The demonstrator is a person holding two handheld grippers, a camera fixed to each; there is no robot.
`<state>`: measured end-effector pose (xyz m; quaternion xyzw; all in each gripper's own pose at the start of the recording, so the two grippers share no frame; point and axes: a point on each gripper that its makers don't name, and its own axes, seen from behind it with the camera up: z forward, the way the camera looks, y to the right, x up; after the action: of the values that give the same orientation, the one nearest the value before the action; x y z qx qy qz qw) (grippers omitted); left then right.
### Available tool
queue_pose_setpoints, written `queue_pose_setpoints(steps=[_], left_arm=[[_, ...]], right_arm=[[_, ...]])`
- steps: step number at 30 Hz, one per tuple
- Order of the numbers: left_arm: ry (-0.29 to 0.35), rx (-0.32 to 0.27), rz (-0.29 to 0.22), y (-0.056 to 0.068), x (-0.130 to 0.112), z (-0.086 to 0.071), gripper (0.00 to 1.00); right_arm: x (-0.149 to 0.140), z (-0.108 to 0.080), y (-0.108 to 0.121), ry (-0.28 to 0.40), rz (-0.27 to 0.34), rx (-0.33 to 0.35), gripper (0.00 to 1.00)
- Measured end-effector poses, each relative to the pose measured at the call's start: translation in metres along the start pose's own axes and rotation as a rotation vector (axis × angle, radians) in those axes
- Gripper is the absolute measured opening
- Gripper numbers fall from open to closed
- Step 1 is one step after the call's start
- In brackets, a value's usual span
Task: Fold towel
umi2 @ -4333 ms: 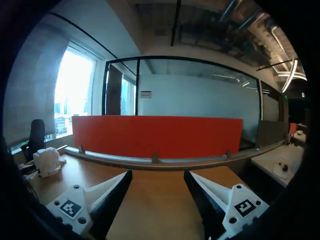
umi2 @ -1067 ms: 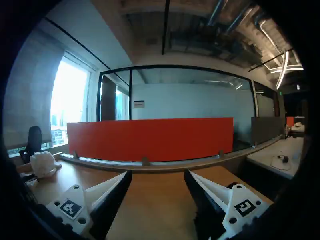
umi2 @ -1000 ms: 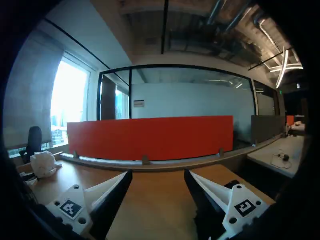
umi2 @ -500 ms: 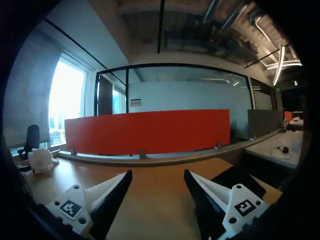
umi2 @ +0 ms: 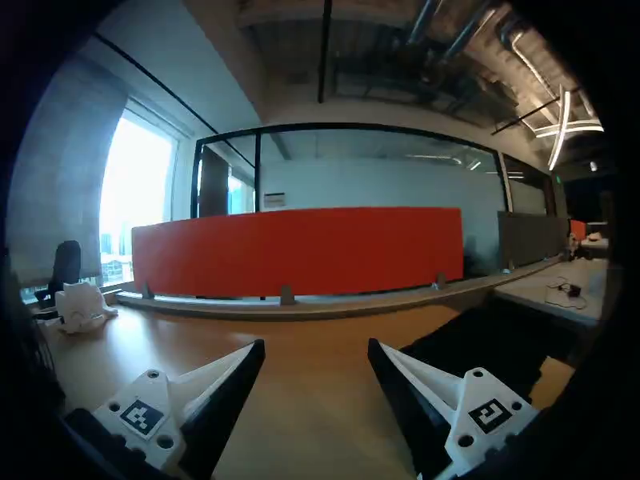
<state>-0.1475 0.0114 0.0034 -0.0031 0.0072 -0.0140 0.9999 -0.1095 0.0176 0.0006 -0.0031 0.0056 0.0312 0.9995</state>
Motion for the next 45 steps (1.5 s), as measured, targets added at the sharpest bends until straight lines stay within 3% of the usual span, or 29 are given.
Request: queue_pose_setpoints(steps=[20, 29, 45], left_arm=[[0.0, 0.0, 0.0, 0.001, -0.001, -0.001, 0.69], [0.0, 0.0, 0.0, 0.001, 0.0, 0.0, 0.69], [0.0, 0.0, 0.0, 0.0, -0.001, 0.0, 0.69]], right_arm=[[-0.043, 0.006, -0.002, -0.029, 0.01, 0.003, 1.0], [-0.049, 0.005, -0.005, -0.029, 0.027, 0.019, 1.0], [-0.045, -0.002, -0.01, 0.001, -0.016, 0.019, 1.0]])
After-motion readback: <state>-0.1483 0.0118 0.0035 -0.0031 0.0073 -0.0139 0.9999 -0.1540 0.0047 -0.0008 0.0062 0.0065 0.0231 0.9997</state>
